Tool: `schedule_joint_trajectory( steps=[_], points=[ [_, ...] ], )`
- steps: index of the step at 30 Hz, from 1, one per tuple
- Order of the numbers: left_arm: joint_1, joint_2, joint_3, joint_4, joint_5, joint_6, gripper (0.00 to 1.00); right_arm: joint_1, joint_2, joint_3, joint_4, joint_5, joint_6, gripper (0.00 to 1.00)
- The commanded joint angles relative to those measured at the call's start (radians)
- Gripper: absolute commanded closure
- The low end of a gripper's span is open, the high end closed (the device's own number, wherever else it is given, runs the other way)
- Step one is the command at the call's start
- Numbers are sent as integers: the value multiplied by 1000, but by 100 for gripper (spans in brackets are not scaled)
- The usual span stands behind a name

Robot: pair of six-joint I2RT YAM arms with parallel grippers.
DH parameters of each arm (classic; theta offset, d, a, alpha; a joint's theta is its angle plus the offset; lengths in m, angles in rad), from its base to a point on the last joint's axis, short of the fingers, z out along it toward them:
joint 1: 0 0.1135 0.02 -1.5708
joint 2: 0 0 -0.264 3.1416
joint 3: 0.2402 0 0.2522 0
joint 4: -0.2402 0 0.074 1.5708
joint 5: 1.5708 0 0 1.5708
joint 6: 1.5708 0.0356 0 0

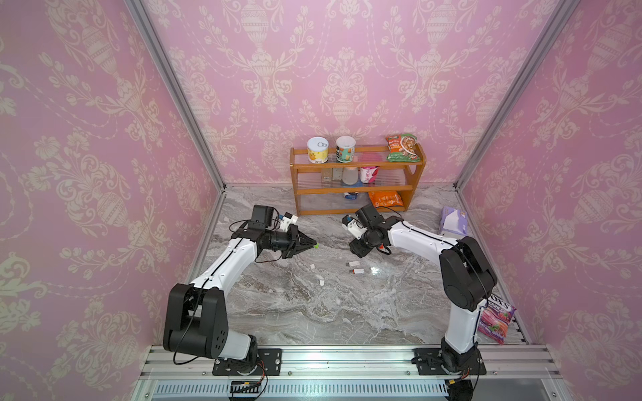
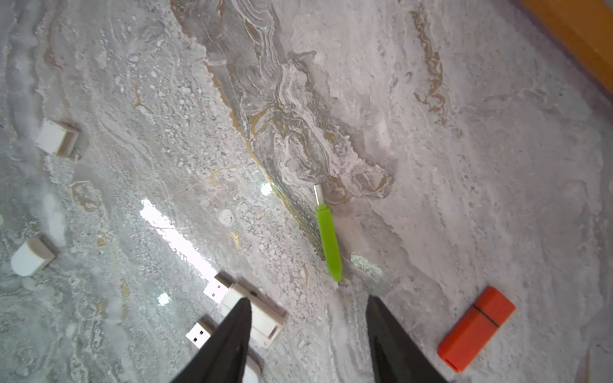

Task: Close the usb drive cover
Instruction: Pick up the USB drive from the center of the board.

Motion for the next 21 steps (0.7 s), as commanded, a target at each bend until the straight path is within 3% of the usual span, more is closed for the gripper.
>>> schedule_joint_trajectory(
  steps=[1, 21],
  points=[
    [13, -19, -24, -19, -22, 24, 100, 2, 20, 27, 0, 53, 19, 42],
    [32, -9, -13, -36, -16, 31, 100, 1, 154, 119, -32, 57, 8, 45]
  ],
)
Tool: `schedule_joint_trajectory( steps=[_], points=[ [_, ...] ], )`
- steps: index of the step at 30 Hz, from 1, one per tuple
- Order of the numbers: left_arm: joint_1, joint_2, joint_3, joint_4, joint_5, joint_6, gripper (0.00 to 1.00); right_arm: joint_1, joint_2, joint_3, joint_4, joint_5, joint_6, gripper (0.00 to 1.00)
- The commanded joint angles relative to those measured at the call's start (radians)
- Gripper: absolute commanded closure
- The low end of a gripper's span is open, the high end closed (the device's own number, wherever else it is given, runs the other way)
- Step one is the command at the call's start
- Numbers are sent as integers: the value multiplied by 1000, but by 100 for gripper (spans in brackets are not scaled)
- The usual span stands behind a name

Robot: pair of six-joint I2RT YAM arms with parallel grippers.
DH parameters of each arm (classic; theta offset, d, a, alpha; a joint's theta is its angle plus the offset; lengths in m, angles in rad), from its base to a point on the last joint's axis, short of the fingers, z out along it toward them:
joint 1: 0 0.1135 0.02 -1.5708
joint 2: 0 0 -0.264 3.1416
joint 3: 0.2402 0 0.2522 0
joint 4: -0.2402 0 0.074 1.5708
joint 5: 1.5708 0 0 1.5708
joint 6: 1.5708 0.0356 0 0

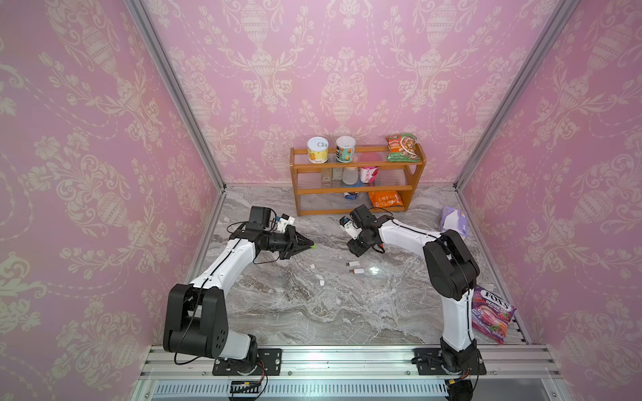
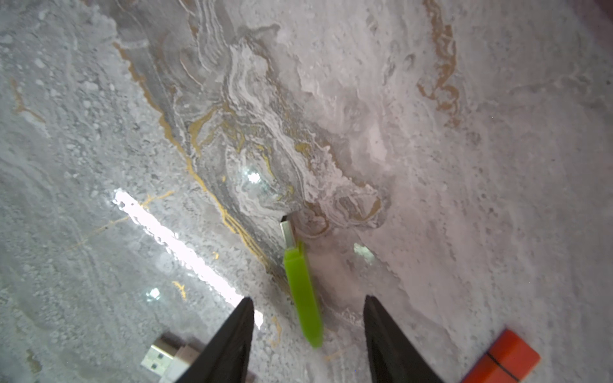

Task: Close the usb drive cover
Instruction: Pick up the USB drive from the center of the board.

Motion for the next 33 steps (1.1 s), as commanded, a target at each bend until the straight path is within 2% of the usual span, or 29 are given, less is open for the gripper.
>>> schedule_joint_trajectory(
  steps=[1, 12, 18, 28, 33],
  points=[
    [8, -9, -1, -27, -8, 31, 100, 2, 16, 28, -27, 6, 2, 46],
    [9, -11, 3, -29, -7, 29, 100, 3, 43, 55, -72, 9, -17, 58],
    [9, -13, 5, -33, -11, 28, 100, 9, 62, 76, -99, 13, -25, 61],
    [10, -19, -5, -33, -18, 28, 100, 17, 87, 100, -133, 28, -31, 75],
    [11, -20, -8, -33, -20, 27, 100, 17, 90, 103, -141, 25, -34, 86]
  ],
)
